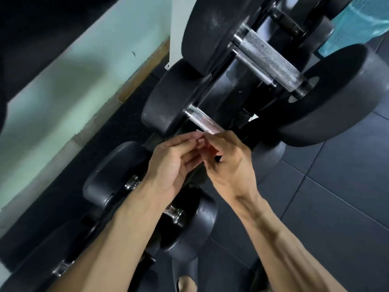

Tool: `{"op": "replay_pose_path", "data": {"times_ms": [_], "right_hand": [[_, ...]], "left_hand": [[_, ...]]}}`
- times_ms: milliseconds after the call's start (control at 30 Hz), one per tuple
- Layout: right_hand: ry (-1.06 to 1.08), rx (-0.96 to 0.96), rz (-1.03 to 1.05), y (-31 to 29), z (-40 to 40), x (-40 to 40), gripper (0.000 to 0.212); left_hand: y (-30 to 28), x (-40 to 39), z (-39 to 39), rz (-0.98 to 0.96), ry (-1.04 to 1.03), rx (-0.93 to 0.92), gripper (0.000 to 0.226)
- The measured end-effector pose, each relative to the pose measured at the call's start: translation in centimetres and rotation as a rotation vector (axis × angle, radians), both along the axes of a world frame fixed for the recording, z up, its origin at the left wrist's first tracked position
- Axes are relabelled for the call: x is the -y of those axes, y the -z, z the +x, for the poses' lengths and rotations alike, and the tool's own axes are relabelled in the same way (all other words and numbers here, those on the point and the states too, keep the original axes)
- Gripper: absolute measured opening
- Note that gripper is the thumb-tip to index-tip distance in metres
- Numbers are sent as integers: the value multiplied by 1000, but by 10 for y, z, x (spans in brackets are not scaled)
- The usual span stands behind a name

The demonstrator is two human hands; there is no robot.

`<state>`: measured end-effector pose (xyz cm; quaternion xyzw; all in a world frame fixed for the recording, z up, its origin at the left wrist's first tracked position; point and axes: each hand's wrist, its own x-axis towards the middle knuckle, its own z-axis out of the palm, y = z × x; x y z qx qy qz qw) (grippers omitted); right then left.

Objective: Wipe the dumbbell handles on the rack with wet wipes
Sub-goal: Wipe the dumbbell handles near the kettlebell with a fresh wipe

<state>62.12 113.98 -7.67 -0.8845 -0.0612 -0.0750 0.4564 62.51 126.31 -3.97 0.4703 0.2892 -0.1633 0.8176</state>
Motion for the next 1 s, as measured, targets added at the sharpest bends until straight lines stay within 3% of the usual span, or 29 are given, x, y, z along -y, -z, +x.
{"op": "replay_pose_path", "data": {"times_ms": [100,233,267,333,467,533,600,800,900,967,1000], "right_hand": [[21,0,-50,1,16,12,16],[6,-158,24,-7,50,26,28],[-7,-232,86,-9,60,26,28],[-1,-332,142,0,82,26,25],[39,-423,113,20,120,14,33],[-12,-443,133,22,128,2,30],[-86,-443,100,22,130,-6,9],[-117,-501,-41,22,134,9,13],[-109,-581,71,19,145,-2,17],[-93,-587,159,21,143,-4,6],[-50,-563,149,23,140,-2,19]], "left_hand": [[-9,-4,0,251,67,97,18],[-2,-16,0,1146,-13,566,16],[4,-18,2,1317,-45,625,25],[18,-21,11,1480,7,669,46],[38,-26,29,1549,228,674,57],[44,-30,30,1559,239,685,56],[46,-33,28,1569,237,698,58],[49,-31,28,1522,230,725,58],[52,-32,27,1526,241,747,58],[53,-33,28,1529,251,753,57],[52,-34,27,1521,256,748,58]]}}
